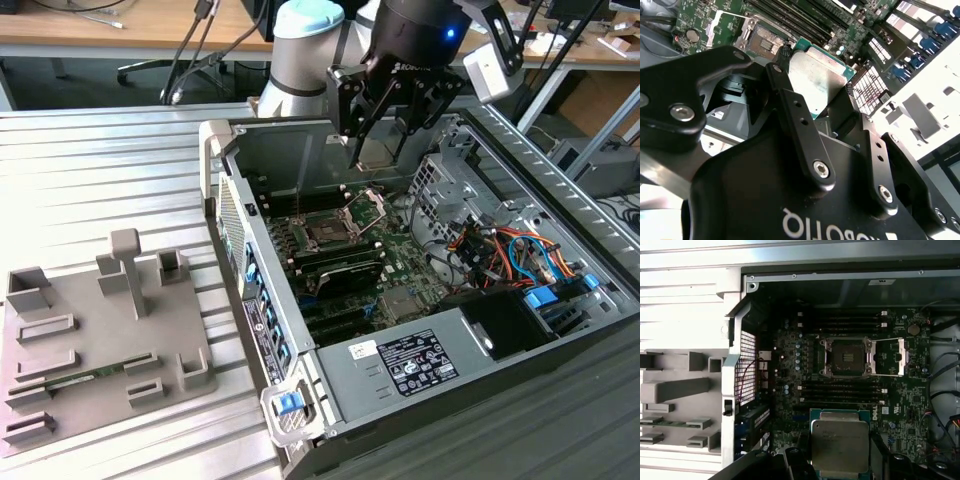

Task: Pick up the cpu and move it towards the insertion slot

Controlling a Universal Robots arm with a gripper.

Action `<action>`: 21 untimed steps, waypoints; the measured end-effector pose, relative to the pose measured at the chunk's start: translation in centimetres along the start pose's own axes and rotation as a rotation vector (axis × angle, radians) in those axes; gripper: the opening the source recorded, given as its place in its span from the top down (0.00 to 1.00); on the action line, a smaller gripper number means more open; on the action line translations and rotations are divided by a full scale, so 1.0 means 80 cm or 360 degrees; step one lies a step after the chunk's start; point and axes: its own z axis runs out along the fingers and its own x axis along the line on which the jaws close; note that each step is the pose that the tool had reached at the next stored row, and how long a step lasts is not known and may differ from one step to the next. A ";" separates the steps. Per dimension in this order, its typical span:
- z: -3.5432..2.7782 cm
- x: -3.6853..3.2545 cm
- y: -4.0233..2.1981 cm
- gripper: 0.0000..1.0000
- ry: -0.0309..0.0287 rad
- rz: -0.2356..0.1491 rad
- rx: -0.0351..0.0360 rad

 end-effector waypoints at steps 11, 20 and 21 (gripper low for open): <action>0.0024 -0.0096 0.0049 0.45 0.00000 0.0000 0.0006; 0.0046 -0.0184 0.0093 0.45 0.00002 0.0000 0.0013; 0.0048 -0.0191 0.0097 0.45 0.00002 0.0000 0.0013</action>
